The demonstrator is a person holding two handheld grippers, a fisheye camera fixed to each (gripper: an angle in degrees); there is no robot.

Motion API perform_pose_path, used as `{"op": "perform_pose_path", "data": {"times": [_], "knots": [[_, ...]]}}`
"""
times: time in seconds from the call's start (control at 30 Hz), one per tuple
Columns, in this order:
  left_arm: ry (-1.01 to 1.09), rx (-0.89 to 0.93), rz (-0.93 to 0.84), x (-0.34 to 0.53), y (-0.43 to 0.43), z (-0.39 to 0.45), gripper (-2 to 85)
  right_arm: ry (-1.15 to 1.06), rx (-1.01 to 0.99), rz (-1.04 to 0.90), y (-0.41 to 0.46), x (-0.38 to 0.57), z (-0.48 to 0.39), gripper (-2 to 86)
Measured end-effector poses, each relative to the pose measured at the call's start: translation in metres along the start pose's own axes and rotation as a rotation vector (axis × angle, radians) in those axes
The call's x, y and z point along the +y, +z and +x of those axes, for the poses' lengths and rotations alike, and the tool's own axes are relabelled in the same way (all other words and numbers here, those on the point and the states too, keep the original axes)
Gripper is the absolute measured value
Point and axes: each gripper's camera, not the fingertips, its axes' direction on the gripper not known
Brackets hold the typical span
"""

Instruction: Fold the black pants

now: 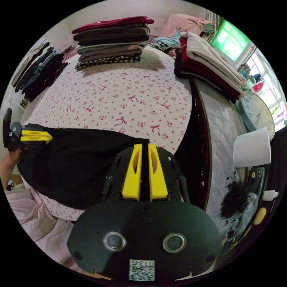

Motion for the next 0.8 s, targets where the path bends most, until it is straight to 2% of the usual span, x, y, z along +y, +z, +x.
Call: {"op": "perform_pose_path", "data": {"times": [0.13, 0.23, 0.37, 0.43, 0.53, 0.63, 0.8], "knots": [[-0.036, 0.003, 0.024, -0.013, 0.007, 0.002, -0.3, 0.009, 0.034, 0.091, -0.001, 0.026, 0.027, 1.5], [-0.108, 0.031, 0.022, -0.025, 0.011, -0.001, -0.3, 0.031, 0.017, 0.048, 0.016, 0.040, 0.046, 1.7], [-0.073, 0.018, 0.086, -0.043, 0.004, 0.017, -0.1, 0.157, 0.018, 0.208, -0.013, 0.089, 0.088, 4.6], [-0.046, 0.027, 0.117, -0.057, 0.004, 0.026, 0.2, 0.204, -0.034, 0.231, -0.017, 0.114, 0.107, 6.8], [0.010, 0.053, 0.144, -0.087, 0.012, 0.040, 1.4, 0.260, -0.213, 0.246, -0.005, 0.163, 0.132, 9.6], [0.060, 0.136, 0.162, -0.125, 0.023, 0.045, 3.9, 0.311, -0.309, 0.256, 0.011, 0.197, 0.143, 11.2], [0.130, 0.247, 0.125, -0.193, 0.045, 0.041, 8.1, 0.371, -0.360, 0.229, 0.039, 0.228, 0.158, 12.7]]}}
